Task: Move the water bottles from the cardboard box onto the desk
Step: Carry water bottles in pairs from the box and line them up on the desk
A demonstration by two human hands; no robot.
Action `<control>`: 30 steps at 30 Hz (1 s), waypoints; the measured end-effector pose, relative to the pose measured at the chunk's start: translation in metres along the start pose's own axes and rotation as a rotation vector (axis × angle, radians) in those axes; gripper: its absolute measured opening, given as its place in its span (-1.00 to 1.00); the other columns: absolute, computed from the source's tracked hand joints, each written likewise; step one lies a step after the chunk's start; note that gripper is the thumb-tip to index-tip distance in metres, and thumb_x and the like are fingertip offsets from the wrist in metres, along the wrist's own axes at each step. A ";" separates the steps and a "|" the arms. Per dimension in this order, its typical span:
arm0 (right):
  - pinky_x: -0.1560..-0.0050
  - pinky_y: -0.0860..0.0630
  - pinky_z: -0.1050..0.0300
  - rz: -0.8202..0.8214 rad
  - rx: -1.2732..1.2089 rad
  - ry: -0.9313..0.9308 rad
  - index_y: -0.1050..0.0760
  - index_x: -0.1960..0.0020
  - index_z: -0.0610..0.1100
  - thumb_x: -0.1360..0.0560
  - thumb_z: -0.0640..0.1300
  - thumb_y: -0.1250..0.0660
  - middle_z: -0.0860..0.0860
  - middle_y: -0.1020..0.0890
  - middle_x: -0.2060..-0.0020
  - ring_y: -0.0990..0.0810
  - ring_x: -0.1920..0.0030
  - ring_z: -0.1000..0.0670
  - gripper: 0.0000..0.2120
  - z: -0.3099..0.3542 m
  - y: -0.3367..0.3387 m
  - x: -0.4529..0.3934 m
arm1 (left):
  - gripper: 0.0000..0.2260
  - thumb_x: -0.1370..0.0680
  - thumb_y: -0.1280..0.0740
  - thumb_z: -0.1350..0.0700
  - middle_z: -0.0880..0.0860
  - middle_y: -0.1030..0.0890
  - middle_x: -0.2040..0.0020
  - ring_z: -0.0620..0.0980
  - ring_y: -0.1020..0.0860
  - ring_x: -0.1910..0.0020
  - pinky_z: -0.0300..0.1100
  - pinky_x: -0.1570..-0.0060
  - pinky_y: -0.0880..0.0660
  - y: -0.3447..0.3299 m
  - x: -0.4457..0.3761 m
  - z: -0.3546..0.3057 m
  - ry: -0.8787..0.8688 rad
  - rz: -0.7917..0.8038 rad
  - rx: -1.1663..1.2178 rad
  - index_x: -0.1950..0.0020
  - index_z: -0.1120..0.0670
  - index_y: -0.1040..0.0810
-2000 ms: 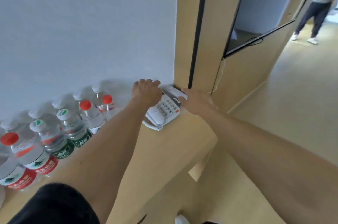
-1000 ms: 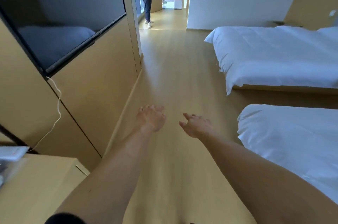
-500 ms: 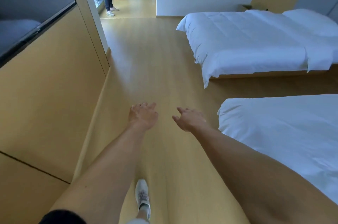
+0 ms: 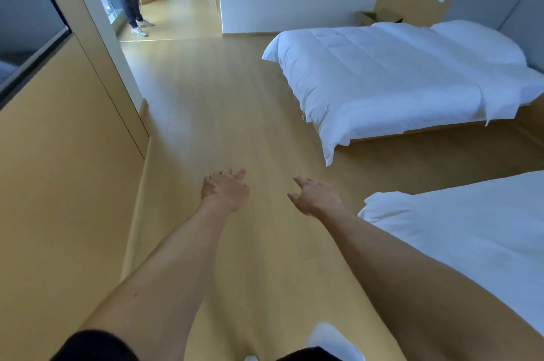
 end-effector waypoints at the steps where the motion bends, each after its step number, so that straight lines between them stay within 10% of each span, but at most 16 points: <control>1: -0.42 -0.30 -0.09 -0.004 -0.003 -0.009 -0.18 -0.57 0.05 -0.66 0.17 -0.06 -0.09 -0.41 -0.45 -0.37 -0.44 -0.14 -0.49 0.003 0.003 -0.014 | -0.57 -0.67 -0.04 -0.05 0.07 -0.39 -0.47 0.11 -0.39 -0.44 -0.02 -0.44 -0.26 0.003 -0.015 0.003 -0.010 0.004 -0.003 -0.56 -0.11 -0.24; 30: -0.46 -0.25 -0.10 0.069 0.019 0.136 -0.14 -0.59 0.06 -0.64 0.22 -0.08 -0.09 -0.35 -0.50 -0.32 -0.49 -0.11 -0.43 0.054 0.179 -0.575 | -0.55 -0.67 -0.08 -0.11 0.06 -0.36 -0.52 0.14 -0.33 -0.48 0.02 -0.46 -0.22 0.111 -0.557 0.029 0.084 0.068 0.095 -0.57 -0.11 -0.23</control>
Point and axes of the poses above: each hand's wrist, its own x-axis away from the middle knuckle, its own y-axis out of the back of the hand, z = x × y, the point moved 7 cm from there along -x, towards the middle knuckle
